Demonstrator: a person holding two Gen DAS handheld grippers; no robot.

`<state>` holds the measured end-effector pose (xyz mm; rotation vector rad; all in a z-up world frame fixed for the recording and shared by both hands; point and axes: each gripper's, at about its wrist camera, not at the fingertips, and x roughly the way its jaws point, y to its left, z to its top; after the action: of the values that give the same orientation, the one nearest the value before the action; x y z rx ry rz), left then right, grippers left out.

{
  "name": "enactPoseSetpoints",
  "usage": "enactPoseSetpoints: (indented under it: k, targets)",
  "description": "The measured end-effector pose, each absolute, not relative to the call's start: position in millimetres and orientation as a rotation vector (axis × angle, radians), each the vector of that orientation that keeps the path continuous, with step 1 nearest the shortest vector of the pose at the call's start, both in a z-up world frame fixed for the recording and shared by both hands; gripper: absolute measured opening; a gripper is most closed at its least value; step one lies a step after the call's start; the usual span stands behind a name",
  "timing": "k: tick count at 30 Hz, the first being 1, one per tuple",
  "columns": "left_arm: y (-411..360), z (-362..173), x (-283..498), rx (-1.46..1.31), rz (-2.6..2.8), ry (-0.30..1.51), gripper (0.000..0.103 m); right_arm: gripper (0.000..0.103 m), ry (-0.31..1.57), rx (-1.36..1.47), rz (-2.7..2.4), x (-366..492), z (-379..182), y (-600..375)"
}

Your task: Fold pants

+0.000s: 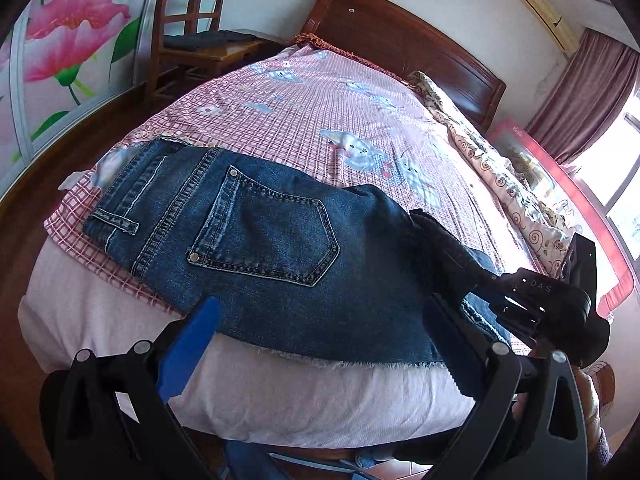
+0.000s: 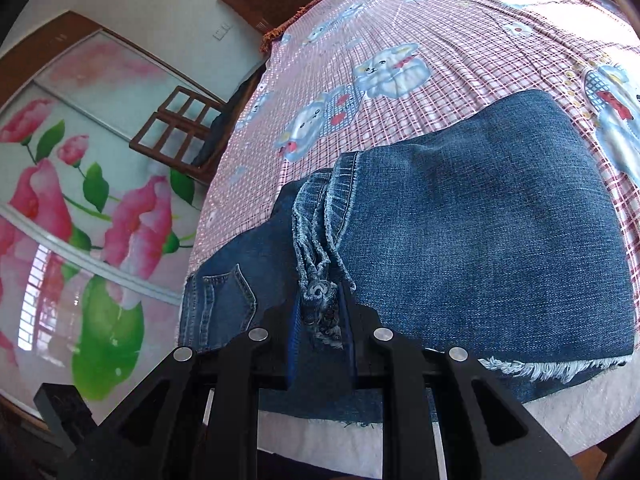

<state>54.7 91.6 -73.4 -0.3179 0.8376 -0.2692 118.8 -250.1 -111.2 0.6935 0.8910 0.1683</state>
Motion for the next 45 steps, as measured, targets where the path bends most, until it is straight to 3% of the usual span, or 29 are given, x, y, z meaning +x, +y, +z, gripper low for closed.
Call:
enactPoseSetpoints:
  k: [7, 9, 14, 21, 26, 27, 30, 38, 45]
  targets:
    - [87, -75, 55, -0.315, -0.277, 0.849, 0.101, 0.021, 0.971, 0.452, 0.193, 118, -131, -217]
    - [86, -75, 54, -0.314, -0.279, 0.853, 0.101, 0.044, 1.054, 0.5, 0.239, 114, -146, -219]
    - [90, -72, 52, -0.294, -0.262, 0.836, 0.101, 0.044, 0.928, 0.555, 0.144, 88, -125, -255]
    - [81, -73, 53, -0.312, -0.284, 0.843, 0.101, 0.043, 0.91, 0.113, 0.247, 112, -116, -194]
    - [80, -69, 52, -0.295, -0.285, 0.843, 0.101, 0.038, 0.959, -0.081, 0.205, 123, -136, -166]
    - [81, -69, 52, -0.296, -0.278, 0.843, 0.101, 0.024, 0.961, -0.069, 0.198, 123, -139, -168]
    - [84, -73, 54, -0.293, -0.257, 0.858, 0.101, 0.011, 0.967, 0.014, 0.223, 125, -142, -178]
    - [75, -80, 58, -0.182, -0.157, 0.911, 0.101, 0.009, 0.947, 0.045, 0.278, 110, -121, -181]
    - [75, -91, 65, -0.185, -0.103, 0.995, 0.101, 0.012, 1.034, 0.016, 0.301, 117, -147, -181]
